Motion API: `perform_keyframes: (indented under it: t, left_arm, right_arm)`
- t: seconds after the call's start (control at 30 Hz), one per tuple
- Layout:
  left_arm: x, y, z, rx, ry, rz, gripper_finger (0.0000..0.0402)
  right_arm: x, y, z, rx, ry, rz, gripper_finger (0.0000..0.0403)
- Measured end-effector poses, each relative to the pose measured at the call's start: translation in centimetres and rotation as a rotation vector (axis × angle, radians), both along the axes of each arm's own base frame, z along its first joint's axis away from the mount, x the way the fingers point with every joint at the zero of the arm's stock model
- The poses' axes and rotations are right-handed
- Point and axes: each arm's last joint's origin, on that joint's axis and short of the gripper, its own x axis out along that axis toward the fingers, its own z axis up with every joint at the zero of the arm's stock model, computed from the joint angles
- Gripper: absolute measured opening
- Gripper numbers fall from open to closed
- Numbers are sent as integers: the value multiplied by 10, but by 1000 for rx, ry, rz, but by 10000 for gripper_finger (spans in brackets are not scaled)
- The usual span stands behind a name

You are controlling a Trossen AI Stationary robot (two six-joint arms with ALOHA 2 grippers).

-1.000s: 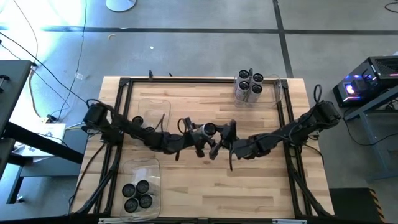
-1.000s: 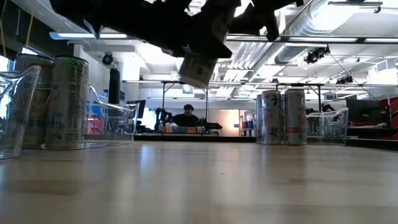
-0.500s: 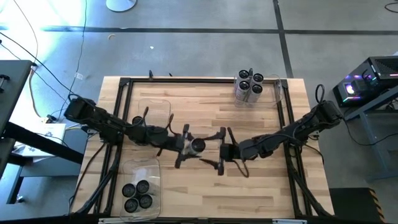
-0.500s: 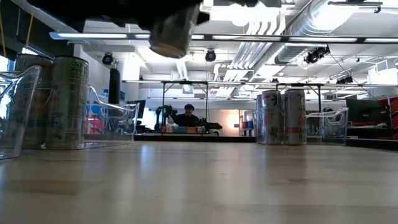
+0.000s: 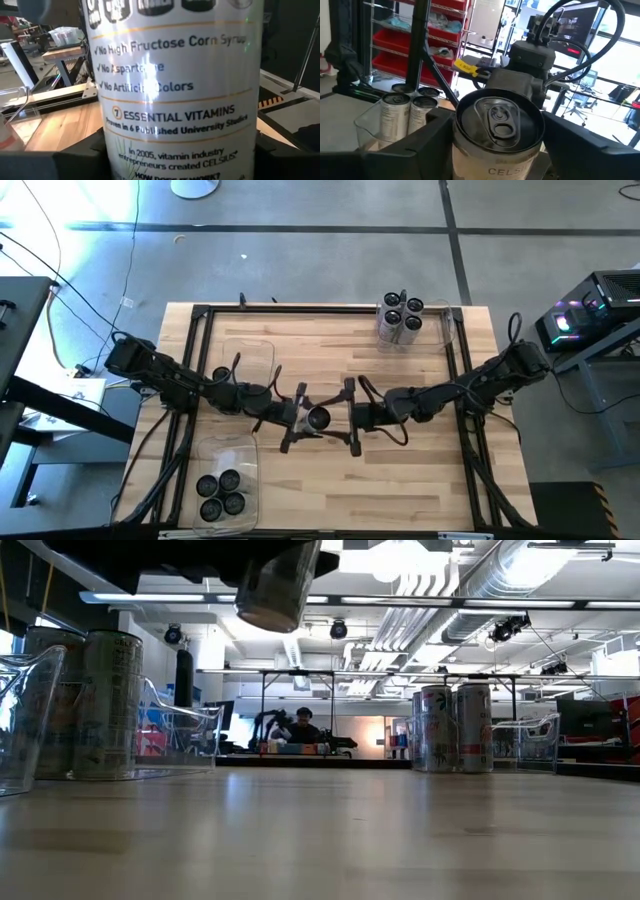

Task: Sort soda cans
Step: Put the white yellow soda can into the top left transparent bin

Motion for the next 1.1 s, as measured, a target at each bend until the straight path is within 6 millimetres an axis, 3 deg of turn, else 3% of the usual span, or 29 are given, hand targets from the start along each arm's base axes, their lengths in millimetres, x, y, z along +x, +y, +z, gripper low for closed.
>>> perform_keyframes:
  t: [0.17,0.57,1.1]
  left_arm:
    - [0,0,1,0,-10,2,287]
    - [-1,3,-9,201,71,154,304]
    - [-10,1,-13,216,170,284,305]
  right_arm:
    - [0,0,-5,8,49,-2,233]
    - [-24,5,-8,116,256,-296,232]
    - [4,12,-75,136,388,-426,232]
